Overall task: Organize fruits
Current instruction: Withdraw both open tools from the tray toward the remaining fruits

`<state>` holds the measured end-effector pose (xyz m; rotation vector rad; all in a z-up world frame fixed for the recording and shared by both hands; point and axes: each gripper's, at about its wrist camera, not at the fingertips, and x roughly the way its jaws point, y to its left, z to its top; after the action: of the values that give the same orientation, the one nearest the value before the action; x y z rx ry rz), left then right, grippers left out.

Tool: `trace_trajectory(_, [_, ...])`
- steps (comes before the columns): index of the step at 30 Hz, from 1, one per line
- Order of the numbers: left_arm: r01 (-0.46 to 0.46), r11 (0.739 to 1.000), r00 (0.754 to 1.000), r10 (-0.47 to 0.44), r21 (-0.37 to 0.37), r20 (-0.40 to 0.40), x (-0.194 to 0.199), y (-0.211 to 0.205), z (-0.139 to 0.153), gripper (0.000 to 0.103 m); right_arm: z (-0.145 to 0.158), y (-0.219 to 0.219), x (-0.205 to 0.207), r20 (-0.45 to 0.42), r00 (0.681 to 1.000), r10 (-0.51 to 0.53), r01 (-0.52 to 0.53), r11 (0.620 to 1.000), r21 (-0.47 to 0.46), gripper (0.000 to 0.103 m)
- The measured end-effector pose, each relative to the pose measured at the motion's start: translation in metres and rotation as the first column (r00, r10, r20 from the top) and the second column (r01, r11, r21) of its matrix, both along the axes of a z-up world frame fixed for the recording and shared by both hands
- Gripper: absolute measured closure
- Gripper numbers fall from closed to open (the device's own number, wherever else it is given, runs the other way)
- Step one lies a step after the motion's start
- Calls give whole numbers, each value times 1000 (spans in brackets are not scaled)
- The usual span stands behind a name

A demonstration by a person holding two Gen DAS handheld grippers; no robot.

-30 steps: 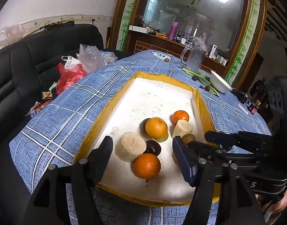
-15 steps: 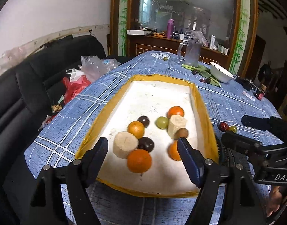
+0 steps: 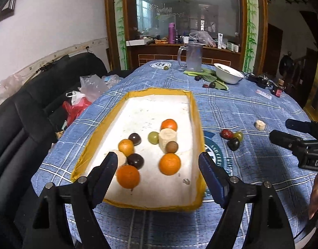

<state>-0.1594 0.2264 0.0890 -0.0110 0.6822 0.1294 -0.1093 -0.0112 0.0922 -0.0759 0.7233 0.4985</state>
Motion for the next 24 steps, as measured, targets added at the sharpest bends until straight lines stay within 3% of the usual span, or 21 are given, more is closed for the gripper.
trace_trajectory(9, [45,998,998,-47,-52,-36,11,-14,-7,23,-14,-79,17,-47,984,-169,170,986,5,12])
trace_trajectory(14, [110,991,992,-114,-78,-52,22,-33,-12,23,-27,-108,39,-119,967,-224,231,972,50,13])
trace_trajectory(21, [260,959,962,-268,-113,-61,44,-78,-22,24,-39,-95,69,-160,964,-210,215,977,12,13])
trace_trajectory(24, [300,945,948,-311,-133,-70,60,-93,-28,37,-43,-77,85,-158,972,-176,175,984,-24,13])
